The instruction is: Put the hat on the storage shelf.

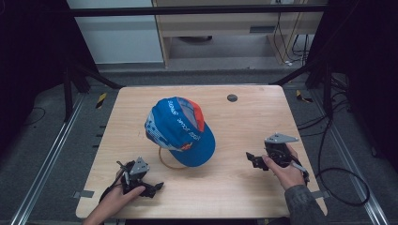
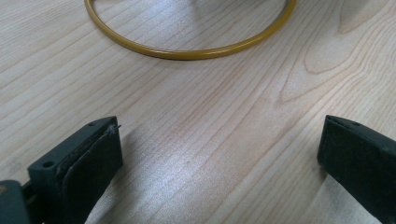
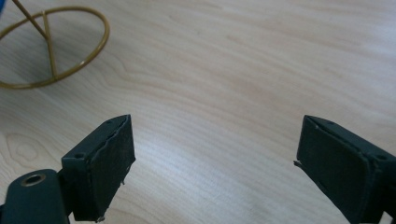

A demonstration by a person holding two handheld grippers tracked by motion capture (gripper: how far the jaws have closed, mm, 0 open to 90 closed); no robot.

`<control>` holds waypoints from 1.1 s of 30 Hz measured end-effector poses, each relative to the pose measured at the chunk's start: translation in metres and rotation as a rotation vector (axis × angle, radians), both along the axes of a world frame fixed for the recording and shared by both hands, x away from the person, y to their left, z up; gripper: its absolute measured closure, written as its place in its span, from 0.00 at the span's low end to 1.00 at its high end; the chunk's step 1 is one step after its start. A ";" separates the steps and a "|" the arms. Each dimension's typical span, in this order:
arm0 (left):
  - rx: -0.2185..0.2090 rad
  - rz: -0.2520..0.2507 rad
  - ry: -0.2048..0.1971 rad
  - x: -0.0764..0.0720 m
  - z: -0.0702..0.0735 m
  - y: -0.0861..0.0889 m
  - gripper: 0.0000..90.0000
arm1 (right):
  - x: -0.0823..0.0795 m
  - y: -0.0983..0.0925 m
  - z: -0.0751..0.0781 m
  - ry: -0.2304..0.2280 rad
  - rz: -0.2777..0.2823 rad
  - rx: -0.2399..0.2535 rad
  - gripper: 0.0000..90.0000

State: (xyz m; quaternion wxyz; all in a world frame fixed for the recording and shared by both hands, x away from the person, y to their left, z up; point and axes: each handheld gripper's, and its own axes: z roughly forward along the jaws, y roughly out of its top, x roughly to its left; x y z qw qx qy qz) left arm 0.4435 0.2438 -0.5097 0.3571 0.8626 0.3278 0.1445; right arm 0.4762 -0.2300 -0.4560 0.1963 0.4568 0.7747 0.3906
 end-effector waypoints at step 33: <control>0.004 -0.002 0.001 0.000 0.000 0.000 0.00 | -0.005 0.022 -0.056 0.040 -0.073 -0.088 0.09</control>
